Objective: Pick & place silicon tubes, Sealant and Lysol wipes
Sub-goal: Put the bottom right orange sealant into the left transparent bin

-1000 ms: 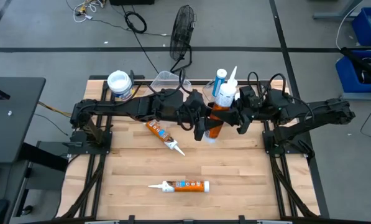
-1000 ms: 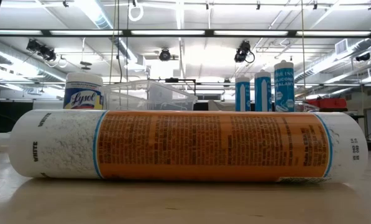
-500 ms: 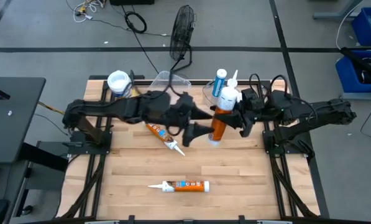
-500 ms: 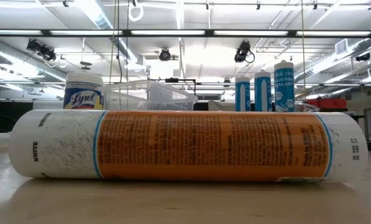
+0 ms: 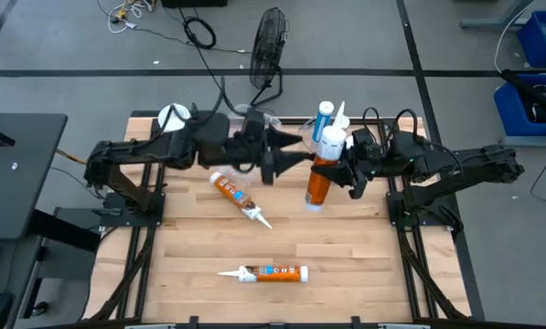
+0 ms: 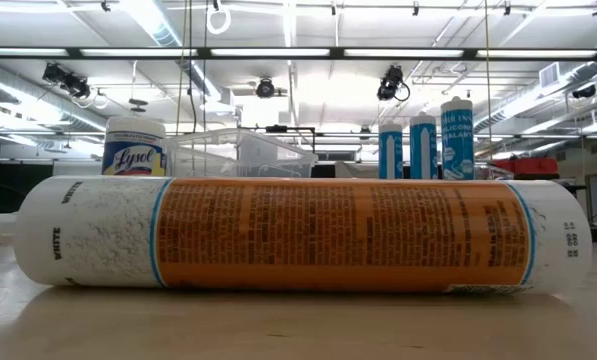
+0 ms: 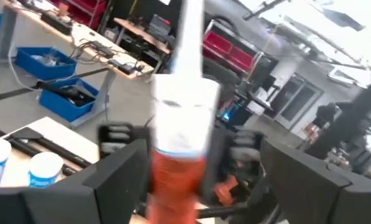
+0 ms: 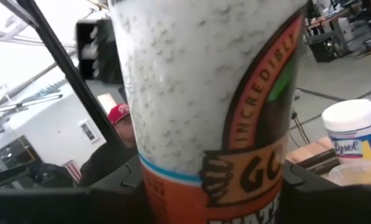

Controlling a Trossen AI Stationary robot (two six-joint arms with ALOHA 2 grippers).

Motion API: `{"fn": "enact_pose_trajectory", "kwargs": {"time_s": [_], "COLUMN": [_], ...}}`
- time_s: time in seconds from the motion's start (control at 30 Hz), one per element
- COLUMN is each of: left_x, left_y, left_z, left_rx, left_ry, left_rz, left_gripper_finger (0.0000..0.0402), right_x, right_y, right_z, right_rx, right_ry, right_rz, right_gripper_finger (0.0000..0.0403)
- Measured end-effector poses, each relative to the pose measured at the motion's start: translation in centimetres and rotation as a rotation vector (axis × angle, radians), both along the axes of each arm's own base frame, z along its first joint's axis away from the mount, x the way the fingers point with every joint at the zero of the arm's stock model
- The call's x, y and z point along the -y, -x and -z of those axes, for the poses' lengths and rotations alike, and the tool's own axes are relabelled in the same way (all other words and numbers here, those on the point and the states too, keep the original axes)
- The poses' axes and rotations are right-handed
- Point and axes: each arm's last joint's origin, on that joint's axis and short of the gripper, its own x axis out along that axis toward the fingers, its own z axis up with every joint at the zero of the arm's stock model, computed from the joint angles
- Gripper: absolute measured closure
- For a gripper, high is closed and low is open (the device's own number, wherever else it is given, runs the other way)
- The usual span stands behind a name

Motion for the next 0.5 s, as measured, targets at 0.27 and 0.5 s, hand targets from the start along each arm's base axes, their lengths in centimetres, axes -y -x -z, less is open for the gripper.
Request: {"fn": "enact_pose_trajectory", "kwargs": {"time_s": [0.27,0.5], "left_x": [-1.5,-1.7], "left_y": [-1.1,-2.7], "left_z": [0.6,1.7], "left_rx": [0.010,0.008], "left_ry": [0.038,0.020], "left_rz": [0.011,0.032], "left_gripper_finger": [0.0013,0.0005], "right_x": [-0.1,-0.2], "right_y": [-0.5,-1.4], "right_z": [0.0,0.7], "right_rx": [0.023,-0.008], "right_ry": [0.002,0.005], "right_rz": [-0.006,-0.009], "right_gripper_finger": [0.0218,0.0218]}}
